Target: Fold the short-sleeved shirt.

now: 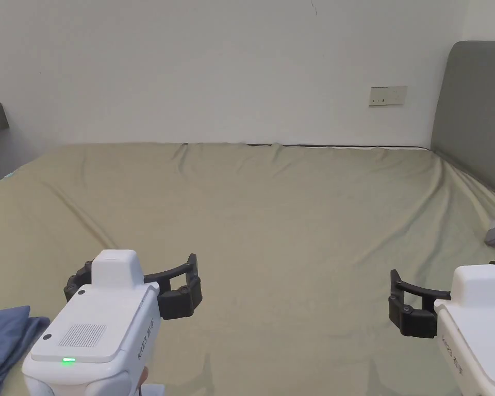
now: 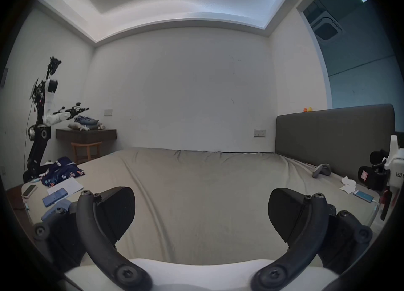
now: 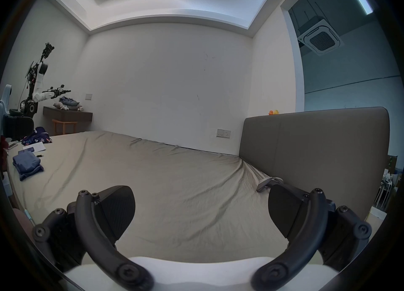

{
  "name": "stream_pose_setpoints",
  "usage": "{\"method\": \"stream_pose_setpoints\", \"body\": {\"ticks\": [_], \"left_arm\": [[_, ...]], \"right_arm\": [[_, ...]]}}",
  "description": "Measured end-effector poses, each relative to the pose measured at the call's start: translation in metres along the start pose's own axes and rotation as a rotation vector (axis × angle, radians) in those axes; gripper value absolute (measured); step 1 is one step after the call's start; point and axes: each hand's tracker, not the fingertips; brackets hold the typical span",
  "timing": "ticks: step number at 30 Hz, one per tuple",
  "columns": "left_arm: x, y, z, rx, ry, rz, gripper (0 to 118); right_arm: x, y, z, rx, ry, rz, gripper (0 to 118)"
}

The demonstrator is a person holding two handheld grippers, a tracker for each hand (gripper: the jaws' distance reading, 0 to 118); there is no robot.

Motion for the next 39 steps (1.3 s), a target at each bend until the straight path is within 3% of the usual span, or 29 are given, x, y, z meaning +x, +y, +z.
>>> {"method": "stream_pose_setpoints", "body": {"ticks": [6, 11, 13, 15, 18, 21, 22, 24, 27, 29, 33, 39], "left_arm": [[0.003, -0.001, 0.002, 0.036, 0.010, -0.012, 118], [0.003, -0.002, 0.003, 0.045, -0.003, -0.020, 118], [0.002, -0.001, 0.003, 0.040, -0.004, -0.008, 118], [0.002, -0.001, 0.002, 0.029, -0.001, 0.003, 118], [0.001, -0.002, 0.001, 0.017, -0.001, 0.018, 118], [0.001, -0.001, 0.003, 0.018, -0.002, 0.023, 118], [0.001, -0.001, 0.003, 0.018, -0.002, 0.017, 118], [0.001, -0.001, 0.003, 0.021, -0.003, 0.008, 118], [0.002, -0.001, 0.004, 0.017, -0.008, 0.003, 118], [0.003, -0.001, 0.003, 0.012, -0.013, 0.010, 118], [0.006, -0.002, 0.004, 0.013, -0.019, -0.007, 118], [0.006, -0.003, 0.006, 0.013, -0.027, -0.012, 118]], "right_arm": [[0.003, 0.000, 0.002, -0.019, 0.009, -0.040, 118], [0.010, 0.003, -0.001, -0.069, 0.092, -0.182, 118], [0.009, 0.003, -0.003, -0.093, 0.094, -0.196, 118], [0.003, 0.007, -0.002, -0.102, 0.081, -0.186, 118], [-0.004, 0.002, -0.008, -0.119, 0.011, -0.075, 118], [0.004, 0.002, -0.007, -0.139, 0.095, -0.200, 118], [0.007, 0.002, -0.011, -0.195, 0.111, -0.278, 118], [0.003, 0.007, -0.011, -0.192, 0.065, -0.237, 118], [-0.003, 0.009, -0.008, -0.041, -0.013, -0.052, 118], [0.002, 0.006, -0.007, -0.141, 0.073, -0.174, 118], [-0.002, 0.007, -0.006, -0.097, 0.047, -0.108, 118], [-0.004, 0.007, -0.009, -0.130, 0.058, -0.146, 118]]}}
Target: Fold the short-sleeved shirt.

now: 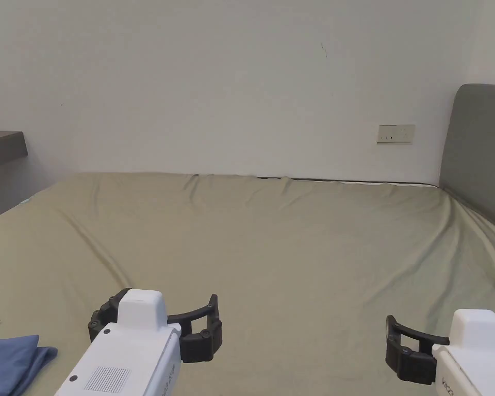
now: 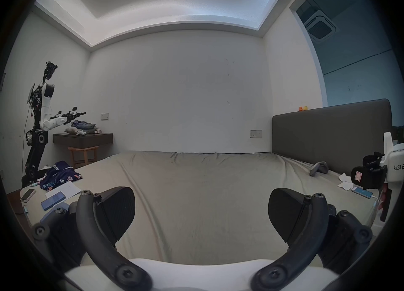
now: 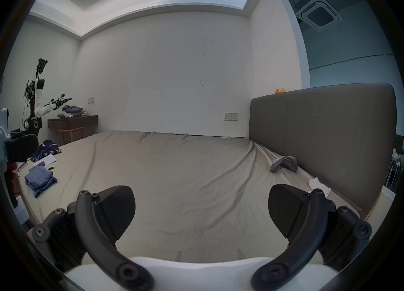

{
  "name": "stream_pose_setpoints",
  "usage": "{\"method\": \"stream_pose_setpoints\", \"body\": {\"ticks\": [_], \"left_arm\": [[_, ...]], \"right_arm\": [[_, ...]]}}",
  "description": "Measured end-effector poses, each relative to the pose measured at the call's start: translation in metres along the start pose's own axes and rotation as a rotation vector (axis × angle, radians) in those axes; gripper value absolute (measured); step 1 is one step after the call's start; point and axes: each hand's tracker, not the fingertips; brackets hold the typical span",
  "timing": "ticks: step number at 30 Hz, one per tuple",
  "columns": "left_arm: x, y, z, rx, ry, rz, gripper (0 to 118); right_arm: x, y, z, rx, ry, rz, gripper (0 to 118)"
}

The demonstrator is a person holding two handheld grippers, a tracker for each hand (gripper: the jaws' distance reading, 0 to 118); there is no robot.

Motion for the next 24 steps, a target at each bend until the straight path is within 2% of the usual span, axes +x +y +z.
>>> {"method": "stream_pose_setpoints", "body": {"ticks": [4, 9, 24], "left_arm": [[0.0004, 0.0000, 0.0003, 0.004, -0.003, -0.007, 118], [0.0008, -0.0004, 0.0011, 0.010, -0.003, -0.011, 118], [0.0017, -0.0026, 0.0009, 0.010, 0.002, -0.021, 118]], "right_arm": [[0.0022, 0.0011, 0.0000, 0.007, -0.011, -0.028, 118], [0.0018, -0.0008, -0.0005, 0.021, -0.038, 0.008, 118], [0.0015, -0.0025, -0.0001, 0.014, -0.042, 0.009, 118]]}}
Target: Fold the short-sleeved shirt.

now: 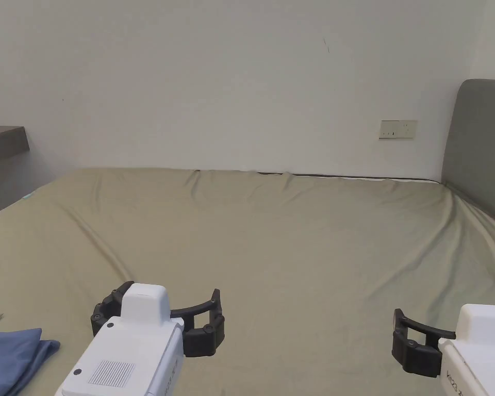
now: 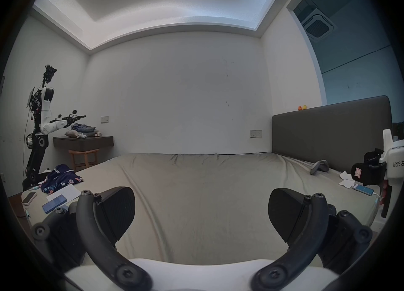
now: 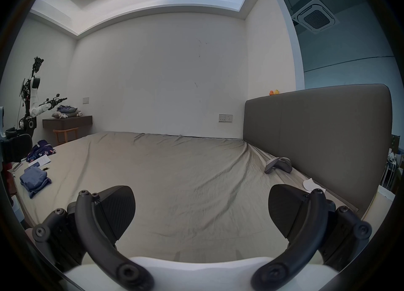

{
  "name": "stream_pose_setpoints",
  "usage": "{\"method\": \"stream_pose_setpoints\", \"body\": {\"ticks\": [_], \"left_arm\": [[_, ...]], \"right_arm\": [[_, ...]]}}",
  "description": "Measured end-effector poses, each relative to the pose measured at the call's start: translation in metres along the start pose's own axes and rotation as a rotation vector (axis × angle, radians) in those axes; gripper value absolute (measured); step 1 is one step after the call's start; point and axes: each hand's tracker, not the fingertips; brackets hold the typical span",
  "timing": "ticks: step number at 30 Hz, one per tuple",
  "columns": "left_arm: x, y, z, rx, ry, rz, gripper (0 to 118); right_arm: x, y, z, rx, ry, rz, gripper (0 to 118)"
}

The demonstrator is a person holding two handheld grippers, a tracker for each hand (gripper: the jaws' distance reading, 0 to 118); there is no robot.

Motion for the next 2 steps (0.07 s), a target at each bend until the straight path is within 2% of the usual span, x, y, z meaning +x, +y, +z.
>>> {"method": "stream_pose_setpoints", "body": {"ticks": [2], "left_arm": [[0.0003, -0.0003, -0.0005, -0.004, 0.002, -0.002, 118]], "right_arm": [[0.0003, -0.0001, -0.0004, -0.007, -0.001, -0.001, 118]]}}
